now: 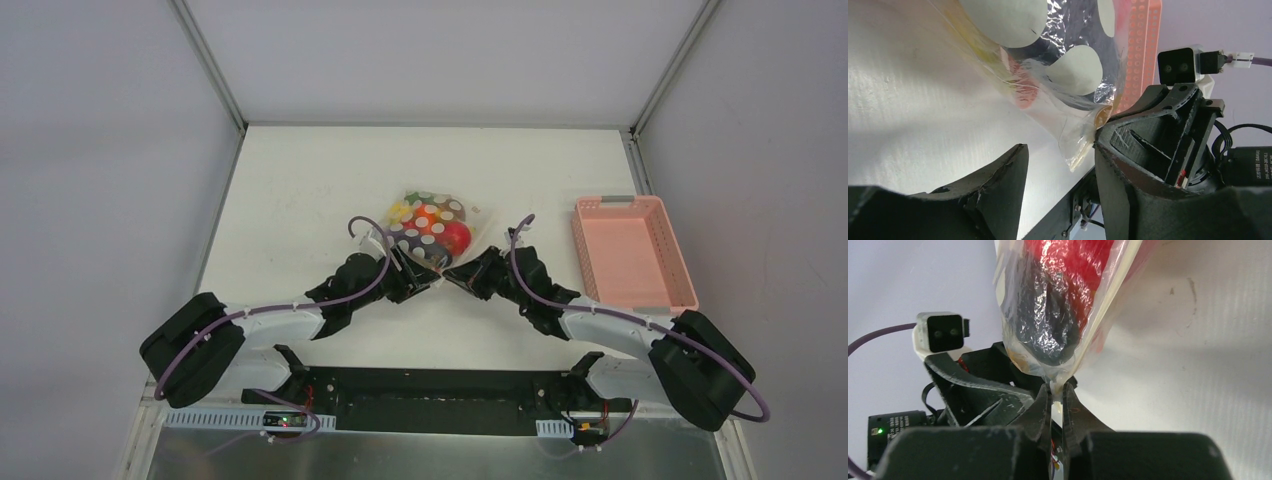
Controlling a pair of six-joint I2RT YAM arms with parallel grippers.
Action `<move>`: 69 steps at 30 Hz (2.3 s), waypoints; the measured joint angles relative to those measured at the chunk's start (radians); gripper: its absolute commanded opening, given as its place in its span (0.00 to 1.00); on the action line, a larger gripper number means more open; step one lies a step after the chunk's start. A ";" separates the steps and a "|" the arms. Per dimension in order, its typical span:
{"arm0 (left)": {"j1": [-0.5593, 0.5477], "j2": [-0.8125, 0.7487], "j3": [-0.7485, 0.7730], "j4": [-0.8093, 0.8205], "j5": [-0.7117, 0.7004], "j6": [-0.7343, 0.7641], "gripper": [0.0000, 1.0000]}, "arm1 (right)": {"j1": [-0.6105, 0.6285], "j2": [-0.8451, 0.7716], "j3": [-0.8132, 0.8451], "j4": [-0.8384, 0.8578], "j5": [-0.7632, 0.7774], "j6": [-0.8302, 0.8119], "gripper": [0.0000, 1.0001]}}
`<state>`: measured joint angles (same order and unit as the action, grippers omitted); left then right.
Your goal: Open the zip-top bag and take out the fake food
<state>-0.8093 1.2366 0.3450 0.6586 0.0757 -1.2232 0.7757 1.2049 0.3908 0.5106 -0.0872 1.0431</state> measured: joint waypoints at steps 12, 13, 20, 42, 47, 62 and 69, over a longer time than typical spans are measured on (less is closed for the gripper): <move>-0.023 0.052 0.000 0.128 -0.016 -0.082 0.07 | 0.029 -0.016 0.000 -0.005 0.024 0.005 0.00; -0.023 0.056 -0.001 0.134 -0.021 -0.086 0.03 | 0.029 -0.015 0.000 -0.007 0.027 0.006 0.00; -0.025 0.076 -0.019 0.164 -0.037 -0.097 0.00 | 0.035 -0.014 0.000 -0.011 0.040 0.008 0.00; -0.042 -0.471 -0.083 -0.326 -0.191 0.040 0.00 | -0.019 -0.177 0.004 -0.133 0.125 -0.019 0.00; -0.042 -0.615 -0.099 -0.496 -0.253 0.075 0.00 | -0.081 -0.179 0.009 -0.175 0.121 -0.035 0.00; -0.040 -0.828 -0.100 -0.807 -0.373 0.118 0.00 | -0.264 -0.055 0.111 -0.235 0.005 -0.123 0.00; -0.040 -0.828 -0.101 -0.815 -0.374 0.135 0.00 | -0.311 0.090 0.216 -0.249 -0.102 -0.181 0.01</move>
<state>-0.8497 0.4084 0.2440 -0.1562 -0.2981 -1.0878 0.4652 1.2945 0.6071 0.2611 -0.1890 0.8619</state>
